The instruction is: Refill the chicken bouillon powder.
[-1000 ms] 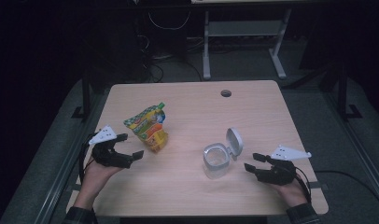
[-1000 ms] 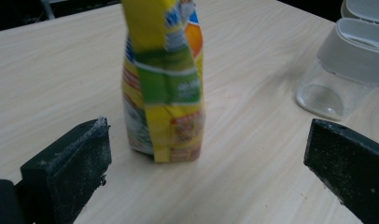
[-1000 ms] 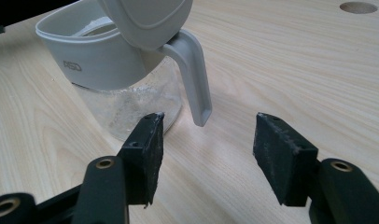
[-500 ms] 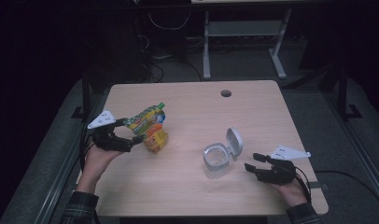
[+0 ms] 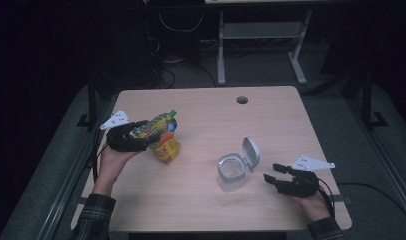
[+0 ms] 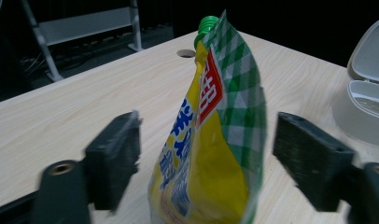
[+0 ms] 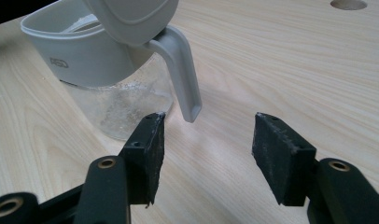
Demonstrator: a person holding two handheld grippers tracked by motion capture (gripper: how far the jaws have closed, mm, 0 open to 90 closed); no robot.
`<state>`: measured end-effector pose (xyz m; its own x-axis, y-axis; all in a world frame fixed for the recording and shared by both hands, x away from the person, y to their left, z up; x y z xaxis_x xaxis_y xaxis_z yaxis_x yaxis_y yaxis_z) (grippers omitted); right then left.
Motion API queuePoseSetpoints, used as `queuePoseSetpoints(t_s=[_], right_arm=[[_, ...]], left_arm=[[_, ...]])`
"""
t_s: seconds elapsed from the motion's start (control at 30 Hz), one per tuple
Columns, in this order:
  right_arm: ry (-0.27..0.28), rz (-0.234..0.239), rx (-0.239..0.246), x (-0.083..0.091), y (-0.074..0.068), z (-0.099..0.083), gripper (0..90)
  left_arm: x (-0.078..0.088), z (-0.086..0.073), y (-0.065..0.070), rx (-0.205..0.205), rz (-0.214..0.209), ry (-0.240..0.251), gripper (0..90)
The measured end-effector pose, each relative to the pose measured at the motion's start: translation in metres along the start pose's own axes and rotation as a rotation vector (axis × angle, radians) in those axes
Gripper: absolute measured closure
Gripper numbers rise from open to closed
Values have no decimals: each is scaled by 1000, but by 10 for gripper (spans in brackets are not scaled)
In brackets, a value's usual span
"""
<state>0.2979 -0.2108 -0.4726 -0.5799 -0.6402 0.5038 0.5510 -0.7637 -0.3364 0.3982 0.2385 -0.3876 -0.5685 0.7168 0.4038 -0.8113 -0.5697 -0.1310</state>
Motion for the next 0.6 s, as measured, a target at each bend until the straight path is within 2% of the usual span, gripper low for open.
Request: queuePoseSetpoints(t_s=[0.17,0.3,0.4,0.47,0.53,0.6], right_arm=[[2,-6,1,1,2,0,435],[-1,-5,2,1,2,0,436],[-1,-6,2,0,2,0,436],[0,-6,3,0,2,0,436],[0,-7,4,0,2,0,436],[1,-8,3,0,2,0,436]], left_arm=[[-4,-1,2,-9,-20,-3,487],[-3,-2,3,-17,-20,-5,635],[-1,-3,3,-41,-3,-16,743],[-1,-3,3,-44,-13,-19,829],[-2,-3,3,-51,-17,-21,885],[-4,-2,3,-52,-34,-22,900]])
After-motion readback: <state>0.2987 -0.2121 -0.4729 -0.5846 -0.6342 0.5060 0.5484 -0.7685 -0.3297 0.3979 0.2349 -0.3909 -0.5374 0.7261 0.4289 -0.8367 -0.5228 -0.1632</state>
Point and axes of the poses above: each handheld gripper's, and its own axes: x roughly backward along the jaws, z roughly out of its top, y roughly to its right, the point moved 5 cm from there along -x, roughly forward along the jaws, and after that the axes turned 13 degrees about -x, right-handed, at the moved point
